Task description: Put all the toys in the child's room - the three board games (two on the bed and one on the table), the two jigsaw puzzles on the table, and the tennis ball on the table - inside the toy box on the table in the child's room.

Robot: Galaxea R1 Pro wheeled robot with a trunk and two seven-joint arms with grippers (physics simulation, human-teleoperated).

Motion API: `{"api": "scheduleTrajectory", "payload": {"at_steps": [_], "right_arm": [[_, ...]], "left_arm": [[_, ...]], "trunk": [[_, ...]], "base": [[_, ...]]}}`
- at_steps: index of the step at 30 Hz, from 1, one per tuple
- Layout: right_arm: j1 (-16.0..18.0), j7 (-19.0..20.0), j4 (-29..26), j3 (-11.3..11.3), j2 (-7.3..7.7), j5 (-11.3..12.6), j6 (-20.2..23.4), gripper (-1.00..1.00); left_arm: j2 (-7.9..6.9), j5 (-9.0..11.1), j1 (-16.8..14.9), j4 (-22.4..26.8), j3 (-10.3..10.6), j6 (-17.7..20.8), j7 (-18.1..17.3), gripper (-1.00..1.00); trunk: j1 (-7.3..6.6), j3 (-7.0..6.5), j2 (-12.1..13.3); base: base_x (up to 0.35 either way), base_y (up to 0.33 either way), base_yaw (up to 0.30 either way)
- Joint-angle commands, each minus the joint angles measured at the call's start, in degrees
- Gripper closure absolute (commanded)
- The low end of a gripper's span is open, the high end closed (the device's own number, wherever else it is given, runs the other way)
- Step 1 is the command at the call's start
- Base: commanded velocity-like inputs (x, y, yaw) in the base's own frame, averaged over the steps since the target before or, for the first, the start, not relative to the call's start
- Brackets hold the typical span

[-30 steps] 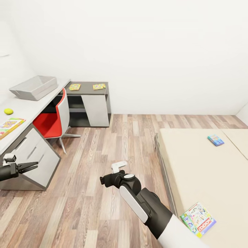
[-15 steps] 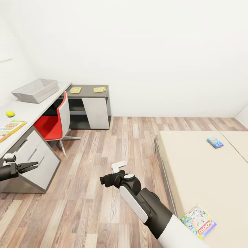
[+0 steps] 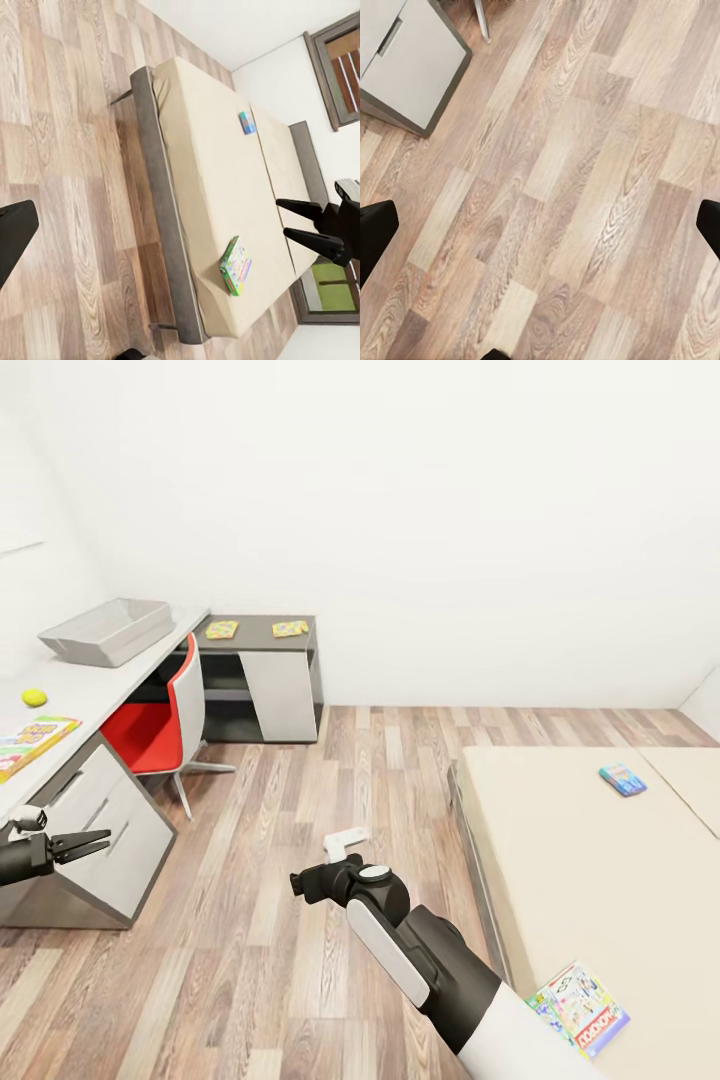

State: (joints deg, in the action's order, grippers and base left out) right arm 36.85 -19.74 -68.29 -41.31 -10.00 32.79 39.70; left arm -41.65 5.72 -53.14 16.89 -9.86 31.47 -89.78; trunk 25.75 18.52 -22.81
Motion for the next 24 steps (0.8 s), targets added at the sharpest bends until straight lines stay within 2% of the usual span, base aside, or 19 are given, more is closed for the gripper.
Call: {"api": "scheduleTrajectory", "payload": {"at_steps": [1,24], "right_arm": [[0.1,-0.6,0.0,-0.1,0.0,0.6,0.1,-1.0],[0.1,-0.6,0.0,-0.1,0.0,0.5,0.1,-1.0]], "left_arm": [[-0.01,0.0,-0.1,0.0,0.0,0.6,-0.2,-1.0],[-0.03,0.0,0.0,0.0,0.0,0.6,-0.2,-1.0]], "trunk": [[0.04,0.02,-0.1],[0.04,-1.14,-0.1]], "base": [[0.0,0.0,0.0],[0.0,0.0,0.0]]}}
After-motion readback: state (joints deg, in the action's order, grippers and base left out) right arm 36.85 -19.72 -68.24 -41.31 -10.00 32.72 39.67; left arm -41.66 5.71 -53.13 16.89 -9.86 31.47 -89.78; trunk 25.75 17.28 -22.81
